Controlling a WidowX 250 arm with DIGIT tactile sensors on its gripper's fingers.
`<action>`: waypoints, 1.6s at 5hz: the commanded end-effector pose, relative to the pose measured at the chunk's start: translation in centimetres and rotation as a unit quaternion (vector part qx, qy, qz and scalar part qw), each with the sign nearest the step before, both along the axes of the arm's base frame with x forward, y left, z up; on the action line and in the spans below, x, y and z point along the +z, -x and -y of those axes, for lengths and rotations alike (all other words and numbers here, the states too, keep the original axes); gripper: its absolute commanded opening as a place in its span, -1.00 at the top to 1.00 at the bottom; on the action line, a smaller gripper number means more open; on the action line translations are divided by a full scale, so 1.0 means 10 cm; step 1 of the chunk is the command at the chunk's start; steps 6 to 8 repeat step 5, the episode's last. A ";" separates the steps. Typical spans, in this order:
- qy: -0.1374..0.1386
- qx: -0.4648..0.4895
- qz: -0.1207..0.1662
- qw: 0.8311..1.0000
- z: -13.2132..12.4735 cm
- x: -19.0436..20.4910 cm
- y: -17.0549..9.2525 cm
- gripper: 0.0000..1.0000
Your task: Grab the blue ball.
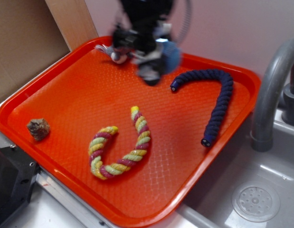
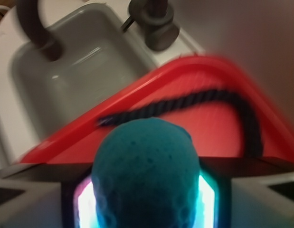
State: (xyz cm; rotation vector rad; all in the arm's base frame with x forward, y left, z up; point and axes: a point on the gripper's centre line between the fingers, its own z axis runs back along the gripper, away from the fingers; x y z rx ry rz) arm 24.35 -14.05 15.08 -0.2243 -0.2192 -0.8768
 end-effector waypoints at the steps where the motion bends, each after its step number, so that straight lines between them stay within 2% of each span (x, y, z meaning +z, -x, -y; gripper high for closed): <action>1: -0.050 0.245 0.015 0.968 -0.68 0.52 0.28 1.00; 2: -0.078 0.361 -0.010 0.929 -1.14 0.61 0.31 1.00; 3: -0.160 0.467 -0.033 0.869 -1.44 0.73 0.35 1.00; 4: -0.135 0.495 -0.076 0.855 -1.54 0.72 0.34 1.00; 5: -0.107 0.469 -0.083 0.873 -1.50 0.69 0.34 1.00; 8: -0.107 0.469 -0.083 0.873 -1.50 0.69 0.34 1.00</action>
